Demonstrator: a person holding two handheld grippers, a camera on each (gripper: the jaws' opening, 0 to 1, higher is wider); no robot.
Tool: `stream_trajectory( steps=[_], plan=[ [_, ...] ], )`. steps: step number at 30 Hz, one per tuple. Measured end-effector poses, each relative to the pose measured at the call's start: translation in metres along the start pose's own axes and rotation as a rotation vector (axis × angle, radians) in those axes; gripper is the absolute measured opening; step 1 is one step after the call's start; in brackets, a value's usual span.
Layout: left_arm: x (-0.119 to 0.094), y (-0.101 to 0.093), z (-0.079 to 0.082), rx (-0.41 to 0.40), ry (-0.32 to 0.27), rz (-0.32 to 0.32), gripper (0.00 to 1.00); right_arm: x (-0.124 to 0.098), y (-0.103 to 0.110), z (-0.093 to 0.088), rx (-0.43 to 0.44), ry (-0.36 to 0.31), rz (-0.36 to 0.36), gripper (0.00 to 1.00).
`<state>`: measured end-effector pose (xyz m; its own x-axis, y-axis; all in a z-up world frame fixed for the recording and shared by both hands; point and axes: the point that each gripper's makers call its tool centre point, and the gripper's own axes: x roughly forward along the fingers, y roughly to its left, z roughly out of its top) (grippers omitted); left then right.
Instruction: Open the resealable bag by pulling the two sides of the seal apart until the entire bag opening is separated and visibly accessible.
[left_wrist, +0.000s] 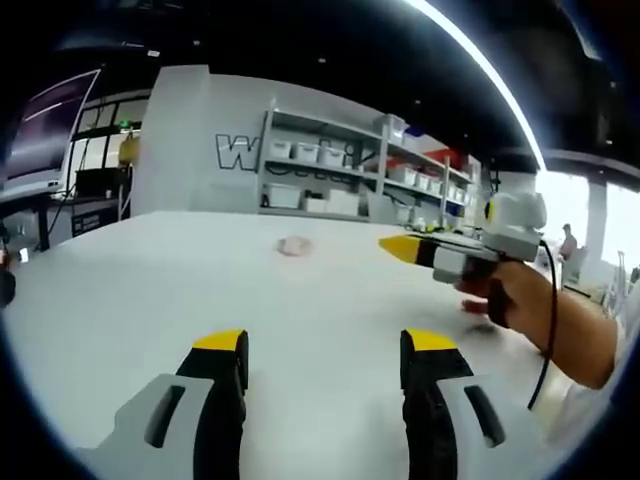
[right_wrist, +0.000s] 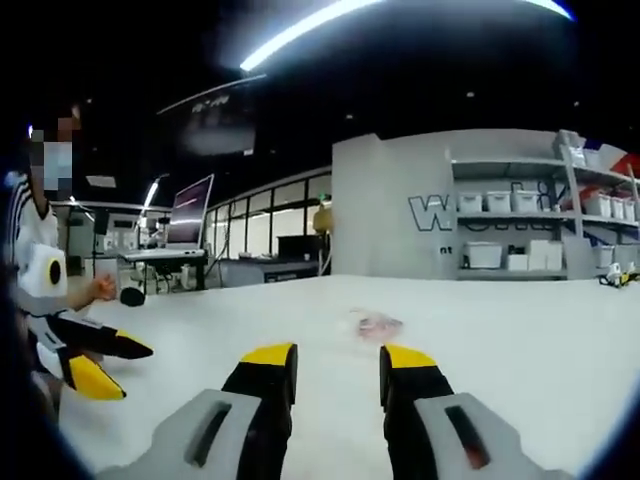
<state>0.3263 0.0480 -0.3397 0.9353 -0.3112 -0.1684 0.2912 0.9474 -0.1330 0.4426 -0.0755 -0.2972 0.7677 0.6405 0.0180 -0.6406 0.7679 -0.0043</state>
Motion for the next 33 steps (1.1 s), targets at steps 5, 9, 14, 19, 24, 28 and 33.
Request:
stream_trajectory(
  steps=[5,9,14,19,24,28,33],
  plan=[
    [0.000,0.000,0.001,-0.001,-0.005,0.005,0.62,-0.005,-0.001,0.000,-0.005,-0.011,-0.010,0.31],
    [0.000,0.002,0.001,-0.001,-0.009,0.017,0.62,-0.013,-0.001,-0.001,-0.024,-0.010,-0.023,0.34],
    [0.000,0.003,0.002,0.000,-0.015,0.031,0.62,-0.022,-0.002,0.001,-0.030,-0.018,-0.036,0.37],
    [-0.001,0.004,0.004,0.006,-0.030,0.053,0.64,-0.033,0.002,0.000,-0.025,-0.011,-0.035,0.40],
    [-0.001,0.008,0.007,0.005,-0.048,0.080,0.65,-0.040,0.003,-0.004,-0.039,0.012,-0.052,0.49],
    [0.000,0.009,0.007,0.004,-0.048,0.088,0.65,-0.042,0.001,-0.007,-0.041,0.027,-0.071,0.53],
    [-0.001,0.010,0.007,0.005,-0.047,0.092,0.65,-0.045,-0.004,-0.010,-0.031,0.042,-0.106,0.64]
  ],
)
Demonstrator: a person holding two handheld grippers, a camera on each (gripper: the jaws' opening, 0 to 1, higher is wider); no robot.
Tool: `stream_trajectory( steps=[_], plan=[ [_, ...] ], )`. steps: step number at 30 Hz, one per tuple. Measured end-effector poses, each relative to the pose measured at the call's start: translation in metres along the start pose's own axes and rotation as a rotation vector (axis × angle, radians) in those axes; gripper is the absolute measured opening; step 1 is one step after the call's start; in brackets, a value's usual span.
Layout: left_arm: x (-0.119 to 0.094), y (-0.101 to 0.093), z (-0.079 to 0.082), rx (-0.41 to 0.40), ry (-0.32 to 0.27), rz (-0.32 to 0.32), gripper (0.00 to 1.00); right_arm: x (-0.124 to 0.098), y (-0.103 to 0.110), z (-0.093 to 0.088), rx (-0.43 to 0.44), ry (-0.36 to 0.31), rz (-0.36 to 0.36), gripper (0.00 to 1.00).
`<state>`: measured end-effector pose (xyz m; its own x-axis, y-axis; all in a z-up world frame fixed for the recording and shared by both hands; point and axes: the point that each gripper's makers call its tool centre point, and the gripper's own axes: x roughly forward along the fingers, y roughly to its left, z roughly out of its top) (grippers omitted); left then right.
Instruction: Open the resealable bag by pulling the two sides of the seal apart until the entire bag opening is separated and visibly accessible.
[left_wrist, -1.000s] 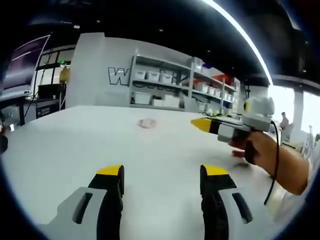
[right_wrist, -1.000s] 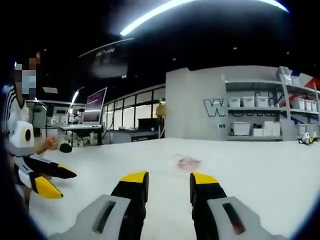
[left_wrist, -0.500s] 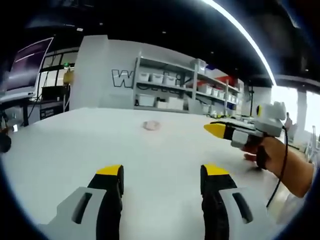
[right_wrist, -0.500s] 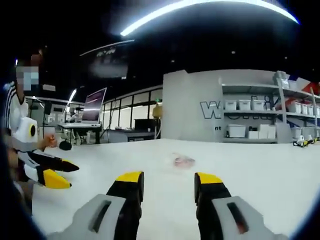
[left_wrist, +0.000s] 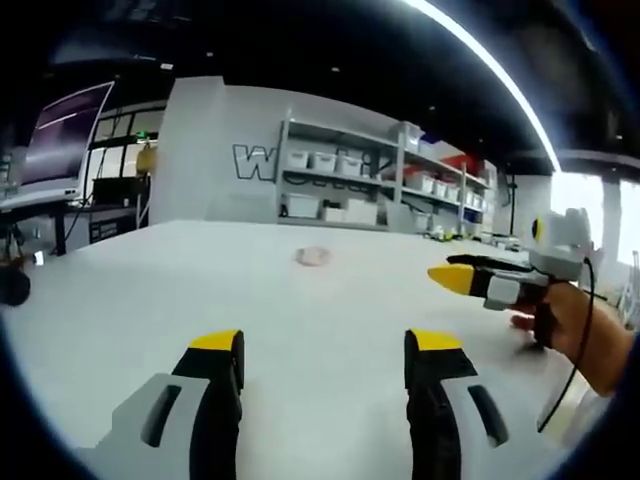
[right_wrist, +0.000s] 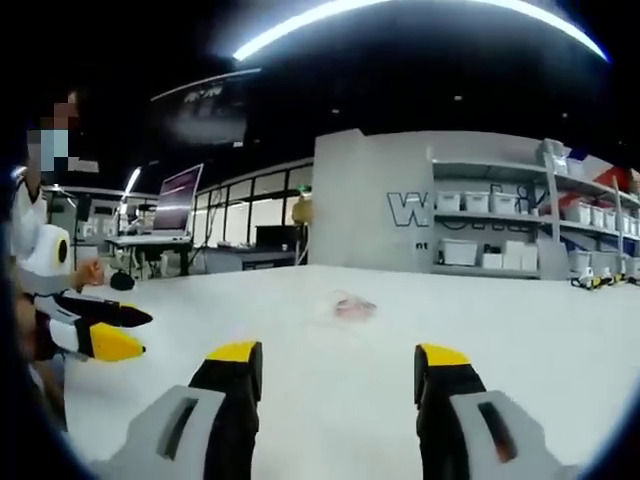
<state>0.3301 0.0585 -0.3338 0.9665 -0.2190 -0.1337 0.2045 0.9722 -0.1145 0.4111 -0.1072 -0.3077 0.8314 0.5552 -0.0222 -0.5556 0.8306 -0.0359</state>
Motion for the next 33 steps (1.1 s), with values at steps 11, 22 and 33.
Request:
stream_trajectory(
  steps=[11,22,33],
  plan=[
    [-0.001,0.005,0.005,-0.003,-0.023,0.034,0.69,-0.012,-0.009,-0.012,0.032,0.070,-0.065,0.83],
    [0.003,0.013,0.014,0.030,-0.069,0.106,1.00,-0.017,-0.015,-0.010,0.057,0.054,-0.089,0.88],
    [0.001,0.012,0.026,0.055,-0.112,0.106,1.00,-0.029,-0.024,0.003,0.010,0.028,-0.139,0.99]
  ],
)
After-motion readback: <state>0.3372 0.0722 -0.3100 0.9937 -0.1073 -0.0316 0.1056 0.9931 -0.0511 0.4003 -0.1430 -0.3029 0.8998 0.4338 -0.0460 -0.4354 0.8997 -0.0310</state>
